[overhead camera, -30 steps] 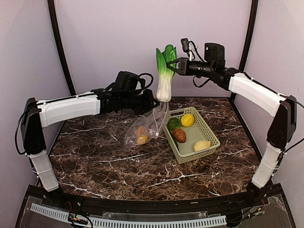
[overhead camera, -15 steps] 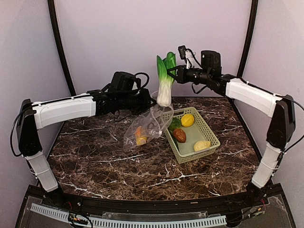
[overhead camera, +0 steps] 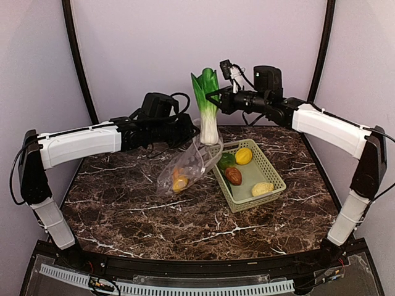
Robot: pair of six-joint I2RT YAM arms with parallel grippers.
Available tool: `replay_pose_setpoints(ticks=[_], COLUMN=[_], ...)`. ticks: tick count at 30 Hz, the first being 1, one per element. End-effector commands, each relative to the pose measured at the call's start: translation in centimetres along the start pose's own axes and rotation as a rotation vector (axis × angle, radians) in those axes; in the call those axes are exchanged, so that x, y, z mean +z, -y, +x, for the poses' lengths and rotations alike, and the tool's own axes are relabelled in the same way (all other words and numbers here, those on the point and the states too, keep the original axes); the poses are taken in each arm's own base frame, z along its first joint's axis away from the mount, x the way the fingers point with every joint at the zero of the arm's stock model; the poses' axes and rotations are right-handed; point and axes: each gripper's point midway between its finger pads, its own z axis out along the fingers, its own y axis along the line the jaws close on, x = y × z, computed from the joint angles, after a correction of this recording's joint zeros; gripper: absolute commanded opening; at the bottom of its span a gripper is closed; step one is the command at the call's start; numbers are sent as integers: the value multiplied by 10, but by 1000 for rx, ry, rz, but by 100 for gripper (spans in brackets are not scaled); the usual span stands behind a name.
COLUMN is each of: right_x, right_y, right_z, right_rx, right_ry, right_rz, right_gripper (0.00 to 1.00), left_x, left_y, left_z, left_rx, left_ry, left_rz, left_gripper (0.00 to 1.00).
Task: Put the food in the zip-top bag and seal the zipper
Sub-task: Place the fake vegetable in the zipper food storage bag.
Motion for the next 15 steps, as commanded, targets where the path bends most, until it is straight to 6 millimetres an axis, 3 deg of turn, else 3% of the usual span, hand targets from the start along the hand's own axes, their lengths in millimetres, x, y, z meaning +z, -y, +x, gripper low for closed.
replay_pose_setpoints(ticks=[1, 8, 15], right_x=[-5, 0, -8], right_y=[-35, -57, -63], right_z=[-24, 6, 10], right_rx=[-50, 2, 44], right_ry=[32, -40, -64], right_rz=[-43, -110, -134], right_gripper=[0, 0, 0], left_x=[-19, -29, -43], left_y=[11, 6, -1], left_z=[-21, -29, -36], left_rx=[-14, -14, -39], left_ry=[87, 136, 198], left_rz=[14, -10, -17], left_gripper=[1, 1, 1])
